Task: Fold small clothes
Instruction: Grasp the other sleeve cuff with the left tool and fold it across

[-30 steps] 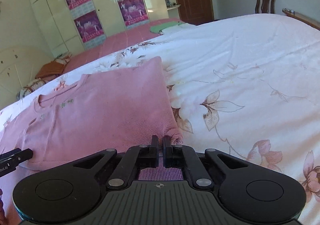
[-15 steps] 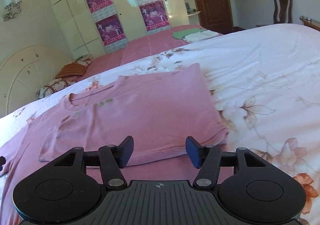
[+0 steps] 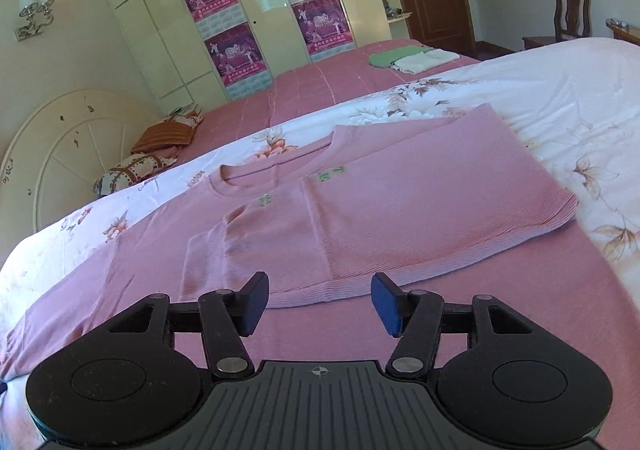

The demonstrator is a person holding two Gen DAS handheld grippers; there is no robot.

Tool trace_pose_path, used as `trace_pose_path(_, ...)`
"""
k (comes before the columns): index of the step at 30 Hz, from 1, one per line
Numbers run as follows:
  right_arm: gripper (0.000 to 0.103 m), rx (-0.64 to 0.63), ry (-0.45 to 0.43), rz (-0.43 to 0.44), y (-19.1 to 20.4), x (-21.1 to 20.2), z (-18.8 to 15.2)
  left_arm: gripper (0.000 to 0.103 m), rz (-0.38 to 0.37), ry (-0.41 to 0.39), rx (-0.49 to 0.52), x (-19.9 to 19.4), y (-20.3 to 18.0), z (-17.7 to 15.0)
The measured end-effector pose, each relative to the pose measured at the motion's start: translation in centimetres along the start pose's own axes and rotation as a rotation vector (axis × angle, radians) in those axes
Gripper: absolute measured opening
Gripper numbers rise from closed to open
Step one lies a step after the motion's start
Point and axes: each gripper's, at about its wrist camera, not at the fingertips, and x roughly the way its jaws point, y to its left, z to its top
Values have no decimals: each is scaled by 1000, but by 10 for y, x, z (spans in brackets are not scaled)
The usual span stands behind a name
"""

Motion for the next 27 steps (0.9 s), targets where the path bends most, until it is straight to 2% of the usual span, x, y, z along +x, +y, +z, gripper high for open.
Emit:
trace_pose_path(2,57,39,1,7,11,2,-2,49,-5,5,-7,7,-2,5)
trace_pose_path(3,57,57,-1,10,16,2,-2,45,-6,11,-1,9,-3,6)
trace_pose_path(5,57,70,-8,13,24,0,0,8,7,37,24,12,-2,8)
trace_pose_path(7,57,61,-18,11,30,-4,2,10,-14,13,-11,11,3,12)
trace_pose_path(9,57,53,-29,3,30,-10,5,10,-10,-9,61,10,-7,11)
trace_pose_path(11,57,49,-43,-7,27,-19,6,10,29,67,104,25,-13,5)
trace_pose_path(12,57,50,-45,-17,24,-21,6,10,35,51,114,24,-18,4)
trace_pose_path(15,57,69,-53,-38,10,-28,6,10,-46,-11,189,7,-50,0)
trace_pose_path(18,57,83,-66,-47,-3,-35,6,10,-140,-9,327,-3,-105,-16)
trace_pose_path(21,57,90,-76,-52,-15,-40,6,10,-242,34,435,-7,-162,-50)
trace_pose_path(27,57,88,-93,-34,-41,-51,11,10,-401,152,641,-6,-278,-166)
